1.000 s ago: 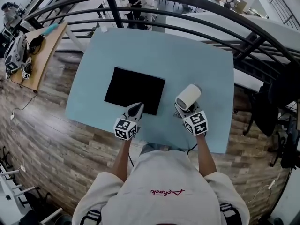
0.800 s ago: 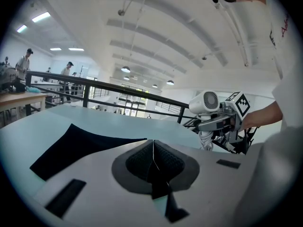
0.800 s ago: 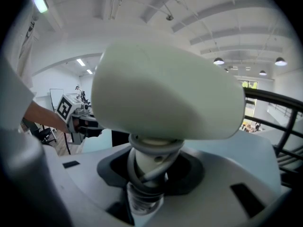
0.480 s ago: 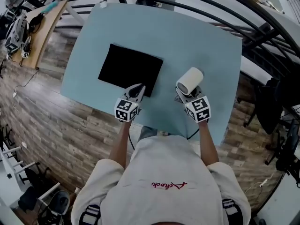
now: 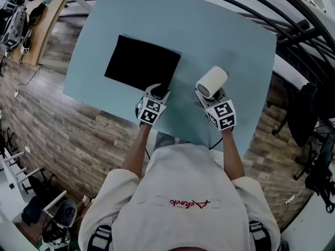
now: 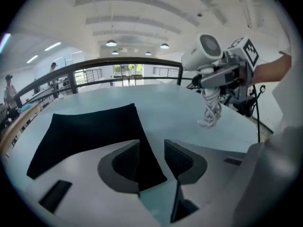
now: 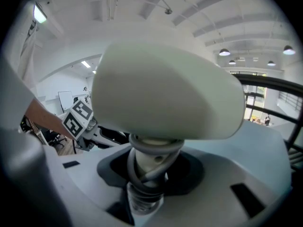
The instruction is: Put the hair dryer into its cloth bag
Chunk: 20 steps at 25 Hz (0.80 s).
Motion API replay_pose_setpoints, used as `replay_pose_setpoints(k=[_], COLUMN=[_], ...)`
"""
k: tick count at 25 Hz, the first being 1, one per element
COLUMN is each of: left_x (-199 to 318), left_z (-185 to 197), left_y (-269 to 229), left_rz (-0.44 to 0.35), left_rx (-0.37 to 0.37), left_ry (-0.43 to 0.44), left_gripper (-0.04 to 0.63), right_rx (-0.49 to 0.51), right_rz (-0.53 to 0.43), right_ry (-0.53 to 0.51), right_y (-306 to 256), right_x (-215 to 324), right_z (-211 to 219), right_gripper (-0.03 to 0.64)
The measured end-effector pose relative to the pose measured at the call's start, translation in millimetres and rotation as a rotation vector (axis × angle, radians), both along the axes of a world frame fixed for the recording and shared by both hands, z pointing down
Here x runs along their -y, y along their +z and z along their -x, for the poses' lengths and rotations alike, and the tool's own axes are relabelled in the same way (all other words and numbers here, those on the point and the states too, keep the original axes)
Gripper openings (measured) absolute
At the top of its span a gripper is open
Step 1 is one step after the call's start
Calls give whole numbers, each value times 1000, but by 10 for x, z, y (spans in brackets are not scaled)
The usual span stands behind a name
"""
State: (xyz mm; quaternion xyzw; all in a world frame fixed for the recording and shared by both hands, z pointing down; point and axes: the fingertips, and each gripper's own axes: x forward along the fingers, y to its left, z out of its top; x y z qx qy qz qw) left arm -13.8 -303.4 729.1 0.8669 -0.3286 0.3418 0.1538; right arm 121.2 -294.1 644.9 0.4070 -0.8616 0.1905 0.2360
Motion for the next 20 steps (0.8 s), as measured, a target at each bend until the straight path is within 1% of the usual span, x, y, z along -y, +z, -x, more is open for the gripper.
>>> replay_pose_setpoints(k=[1,3,8,17,19,20], left_x=[-13,-12,76,151,148,146], left_z=[-31,-80,-75,-75,-61,-53], left_y=[44,114,230,290,305,309], left_rz=[-1,-2,-3,34,49,58], left_rx=[34,77,129,147,144,140], left_ry=[20,38,12,10,3,-2], left_gripper=[146,146,146,141,126,98], right_rx=[-3,-7,-8,-15,-15,-14], right_rz=[1,4,11,21,21,21], right_ry=[-2,-4,7,21,21,20], right_y=[10,29,48,79,84,83], right_x=[-5,-16,-72,-122,-132,-138], right_z=[-1,-7,-33,-111,-103,-97], right_gripper=[163,163,164,163,164,164])
